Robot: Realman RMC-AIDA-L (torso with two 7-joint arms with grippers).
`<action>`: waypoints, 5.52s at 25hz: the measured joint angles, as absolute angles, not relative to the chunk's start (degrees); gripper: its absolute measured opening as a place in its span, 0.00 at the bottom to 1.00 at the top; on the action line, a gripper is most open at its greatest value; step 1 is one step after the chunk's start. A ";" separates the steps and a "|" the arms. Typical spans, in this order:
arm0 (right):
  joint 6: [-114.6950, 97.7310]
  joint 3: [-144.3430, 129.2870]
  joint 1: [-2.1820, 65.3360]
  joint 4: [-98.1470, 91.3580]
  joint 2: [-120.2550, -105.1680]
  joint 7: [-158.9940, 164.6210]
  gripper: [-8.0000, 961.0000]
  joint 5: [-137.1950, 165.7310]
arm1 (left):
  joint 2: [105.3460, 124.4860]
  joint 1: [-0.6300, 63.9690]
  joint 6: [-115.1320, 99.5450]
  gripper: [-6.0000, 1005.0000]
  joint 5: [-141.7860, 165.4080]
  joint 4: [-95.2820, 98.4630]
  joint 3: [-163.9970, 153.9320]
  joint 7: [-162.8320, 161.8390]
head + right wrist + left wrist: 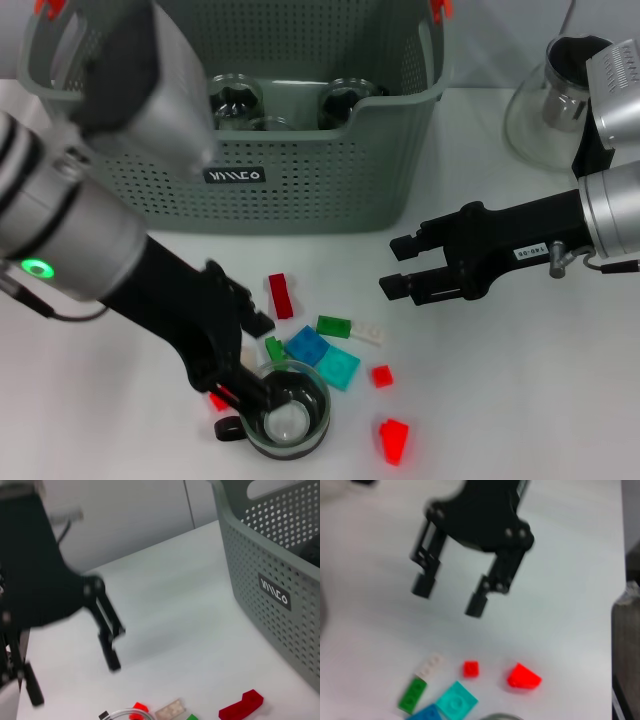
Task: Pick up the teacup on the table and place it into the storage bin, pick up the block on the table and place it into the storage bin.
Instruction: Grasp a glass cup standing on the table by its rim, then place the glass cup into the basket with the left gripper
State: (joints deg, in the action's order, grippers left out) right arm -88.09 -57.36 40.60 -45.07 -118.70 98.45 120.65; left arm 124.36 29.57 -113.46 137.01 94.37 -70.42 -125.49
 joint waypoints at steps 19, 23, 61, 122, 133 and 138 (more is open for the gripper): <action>-87.22 -56.14 40.22 -43.86 -118.65 98.26 0.63 120.58 | 124.45 32.33 -104.44 0.76 140.74 80.14 -85.30 -126.94; -87.18 -56.14 40.03 -43.86 -118.65 98.26 0.63 120.64 | 124.45 32.72 -102.24 0.77 140.78 78.34 -86.52 -126.91; -90.88 -55.86 38.51 -43.29 -117.25 97.52 0.63 121.00 | 124.35 34.47 -91.48 0.72 142.48 69.99 -92.33 -127.98; -91.06 -55.78 38.85 -42.24 -117.30 98.26 0.63 121.11 | 113.86 64.31 -57.97 0.06 150.40 41.07 -54.13 -130.33; -90.69 -55.71 38.62 -41.94 -117.49 98.09 0.63 121.11 | 119.61 63.90 -43.72 0.06 163.45 35.96 -54.81 -131.78; -90.58 -55.71 38.92 -41.58 -117.58 97.83 0.63 121.11 | 119.77 63.38 -42.21 0.06 163.55 34.72 -55.35 -131.79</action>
